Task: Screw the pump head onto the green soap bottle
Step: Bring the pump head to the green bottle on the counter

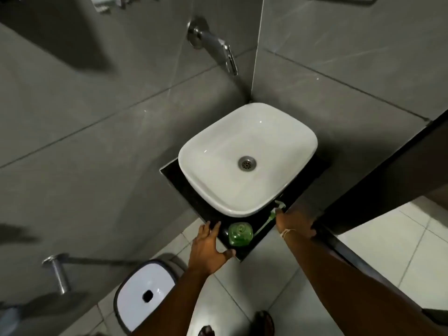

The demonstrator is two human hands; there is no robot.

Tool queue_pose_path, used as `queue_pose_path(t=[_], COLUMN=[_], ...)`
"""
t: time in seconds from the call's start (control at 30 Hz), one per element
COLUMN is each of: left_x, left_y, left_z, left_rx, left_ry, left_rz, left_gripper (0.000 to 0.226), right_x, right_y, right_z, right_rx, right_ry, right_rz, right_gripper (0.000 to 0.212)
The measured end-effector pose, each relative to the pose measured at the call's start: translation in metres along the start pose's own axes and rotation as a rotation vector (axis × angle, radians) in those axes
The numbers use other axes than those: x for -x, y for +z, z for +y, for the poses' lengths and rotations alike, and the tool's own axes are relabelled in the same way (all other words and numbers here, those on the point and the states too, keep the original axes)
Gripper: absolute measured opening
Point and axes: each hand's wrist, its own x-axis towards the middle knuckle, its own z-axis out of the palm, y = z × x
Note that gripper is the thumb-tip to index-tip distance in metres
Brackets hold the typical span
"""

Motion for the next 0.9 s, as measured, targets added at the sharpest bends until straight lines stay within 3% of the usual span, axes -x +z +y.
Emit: queue_pose_path(t=[0.1,0.33,0.5,0.9], left_x=[-0.006,-0.007,-0.003,-0.004], left_y=[0.007,0.021,0.028,0.030], left_z=[0.003,0.008,0.008,0.004], left_rx=[0.028,0.055,0.059,0.038], left_ry=[0.044,0.062,0.042,0.033], left_rz=[0.028,0.178,0.215,0.194], left_gripper=[0.101,0.080,0.076,0.075], right_x=[-0.010,-0.027,-0.033,-0.041], right_y=[0.003,0.013,0.022,0.033], right_z=[-0.003,-0.003,0.000,-0.004], right_rx=[0.053,-0.020,-0.062,-0.251], right_ry=[0.015,0.033,0.005,0.045], right_rz=[-0.053,-0.106,-0.159,-0.124], right_gripper=[0.077,0.078,0.083,0.065])
